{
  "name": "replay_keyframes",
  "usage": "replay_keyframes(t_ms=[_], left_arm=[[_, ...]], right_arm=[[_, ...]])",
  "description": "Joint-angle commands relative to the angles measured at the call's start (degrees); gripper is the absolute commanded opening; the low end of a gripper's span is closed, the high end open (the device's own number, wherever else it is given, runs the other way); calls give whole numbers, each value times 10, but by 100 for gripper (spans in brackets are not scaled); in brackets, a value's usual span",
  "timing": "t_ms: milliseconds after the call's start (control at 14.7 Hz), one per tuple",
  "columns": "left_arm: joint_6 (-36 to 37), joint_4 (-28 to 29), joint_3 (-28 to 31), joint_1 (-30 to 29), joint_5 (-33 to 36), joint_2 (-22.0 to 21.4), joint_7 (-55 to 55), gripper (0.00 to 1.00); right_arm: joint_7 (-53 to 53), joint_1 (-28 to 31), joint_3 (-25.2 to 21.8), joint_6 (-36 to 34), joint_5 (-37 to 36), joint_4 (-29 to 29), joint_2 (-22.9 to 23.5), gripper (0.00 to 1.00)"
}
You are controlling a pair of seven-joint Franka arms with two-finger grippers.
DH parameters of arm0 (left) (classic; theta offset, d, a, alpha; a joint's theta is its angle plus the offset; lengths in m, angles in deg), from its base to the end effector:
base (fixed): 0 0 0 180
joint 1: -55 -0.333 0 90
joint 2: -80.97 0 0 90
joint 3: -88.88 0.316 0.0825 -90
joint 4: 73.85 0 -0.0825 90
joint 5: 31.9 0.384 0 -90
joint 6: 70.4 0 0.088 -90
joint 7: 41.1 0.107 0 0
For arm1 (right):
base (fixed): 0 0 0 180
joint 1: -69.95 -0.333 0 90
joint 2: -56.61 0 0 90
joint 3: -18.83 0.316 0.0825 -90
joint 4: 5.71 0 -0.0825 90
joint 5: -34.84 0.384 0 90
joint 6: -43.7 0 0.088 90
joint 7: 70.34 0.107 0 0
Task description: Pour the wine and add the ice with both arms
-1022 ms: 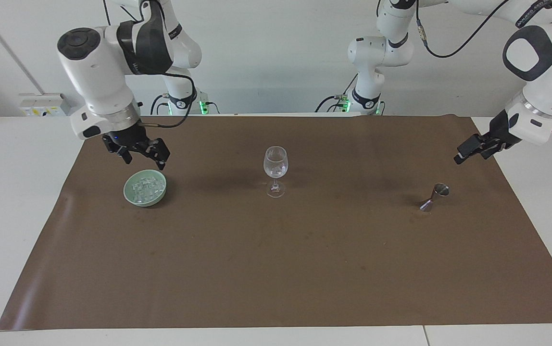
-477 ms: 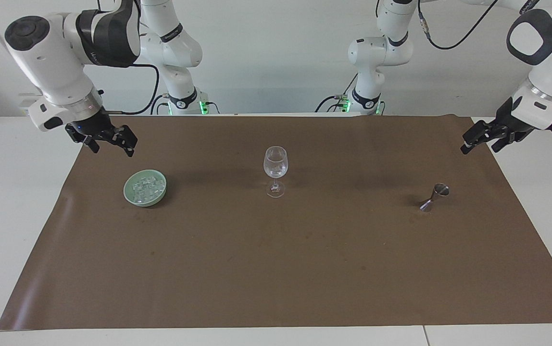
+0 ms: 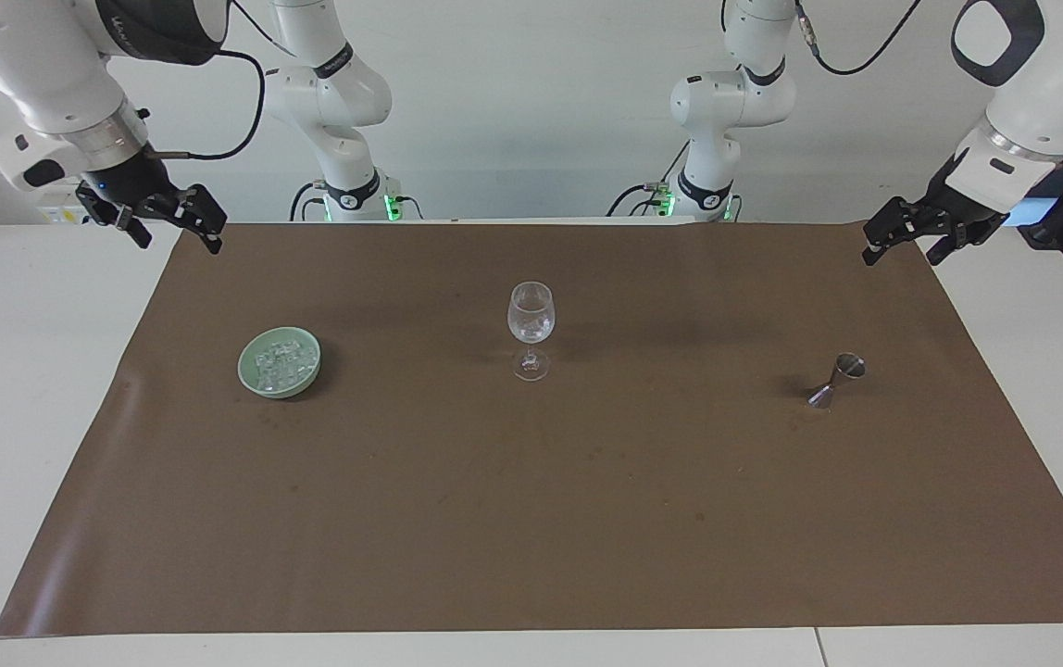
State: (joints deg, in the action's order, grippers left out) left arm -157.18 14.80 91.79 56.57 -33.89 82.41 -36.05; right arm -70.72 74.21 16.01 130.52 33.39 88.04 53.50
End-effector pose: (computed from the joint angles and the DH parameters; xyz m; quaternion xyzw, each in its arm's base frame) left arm 0.5562 0.0088 0.6169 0.9989 -0.0328 -0.0279 0.0183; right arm 0.5263 -0.0690 0.6186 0.9977 -0.0586 -0.0340 0.0091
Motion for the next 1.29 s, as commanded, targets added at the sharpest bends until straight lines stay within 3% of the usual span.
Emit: replay_keyframes(t_ms=[0,477,749,1226], left_arm=[[-1,25,-2,5,19,-20,6,100],[-26,55,-7,-3,19,-36,13,100],[-27,55,-37,-21,21,-36,22,100],[-27,53,-37,-21,20,-34,22,100]], right_arm=[[-9,-20,-29,-21,3,-7,1,100],[-10,-33,-38,-14,4,7,-9,100],[-9,-35,-31,20,-3,-1,-8,100],[-3,-36,-33,16,4,11,-17,100]])
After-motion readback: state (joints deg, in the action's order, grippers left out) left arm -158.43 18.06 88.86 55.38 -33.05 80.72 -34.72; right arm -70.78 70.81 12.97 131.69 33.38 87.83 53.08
